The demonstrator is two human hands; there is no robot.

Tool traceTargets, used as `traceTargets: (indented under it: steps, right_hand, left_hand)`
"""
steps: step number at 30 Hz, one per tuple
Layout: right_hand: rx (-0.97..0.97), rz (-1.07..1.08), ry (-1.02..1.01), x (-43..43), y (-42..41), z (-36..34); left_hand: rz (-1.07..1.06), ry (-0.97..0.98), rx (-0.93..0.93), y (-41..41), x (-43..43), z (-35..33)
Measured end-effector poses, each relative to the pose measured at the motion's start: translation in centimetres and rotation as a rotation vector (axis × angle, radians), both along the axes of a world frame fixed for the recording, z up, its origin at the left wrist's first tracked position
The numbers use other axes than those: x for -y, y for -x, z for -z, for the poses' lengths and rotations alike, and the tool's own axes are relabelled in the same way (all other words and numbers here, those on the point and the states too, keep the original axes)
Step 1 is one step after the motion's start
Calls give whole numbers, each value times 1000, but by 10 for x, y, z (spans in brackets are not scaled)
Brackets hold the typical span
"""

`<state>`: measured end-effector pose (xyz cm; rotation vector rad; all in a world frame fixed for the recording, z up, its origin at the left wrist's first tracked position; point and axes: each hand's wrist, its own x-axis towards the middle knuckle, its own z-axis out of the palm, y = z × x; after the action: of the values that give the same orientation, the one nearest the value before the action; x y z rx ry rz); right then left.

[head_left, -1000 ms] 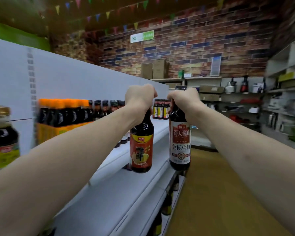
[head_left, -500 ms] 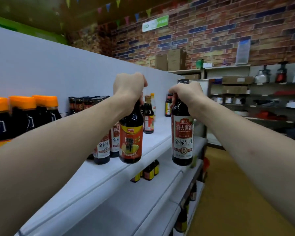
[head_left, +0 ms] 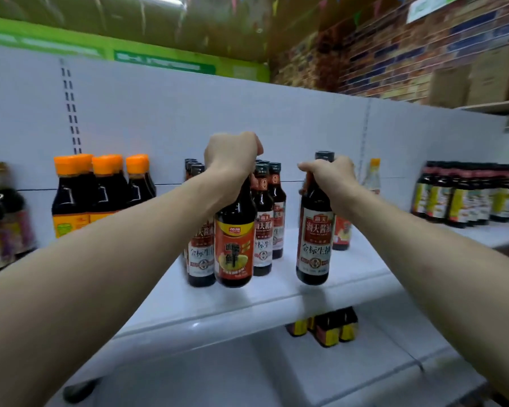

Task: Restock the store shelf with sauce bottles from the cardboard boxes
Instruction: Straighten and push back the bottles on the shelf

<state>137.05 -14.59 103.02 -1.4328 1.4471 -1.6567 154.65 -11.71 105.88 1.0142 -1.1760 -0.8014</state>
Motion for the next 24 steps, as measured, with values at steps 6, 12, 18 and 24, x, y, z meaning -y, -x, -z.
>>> traceTargets:
  steps: [6,12,18,24]
  right_hand:
    - [-43,-106,47,38,4,18]
    - [5,-129,97,67,-1,31]
    - [6,-191,107,80,2,33]
    - [-4,-229,96,92,4,36]
  left_hand:
    - [-49,-23,-10,4,18,5]
    - [-49,-12,19,2,35,12]
    - [-100,-24,35,11,41,24]
    - [-184,-35,11,20,47,32]
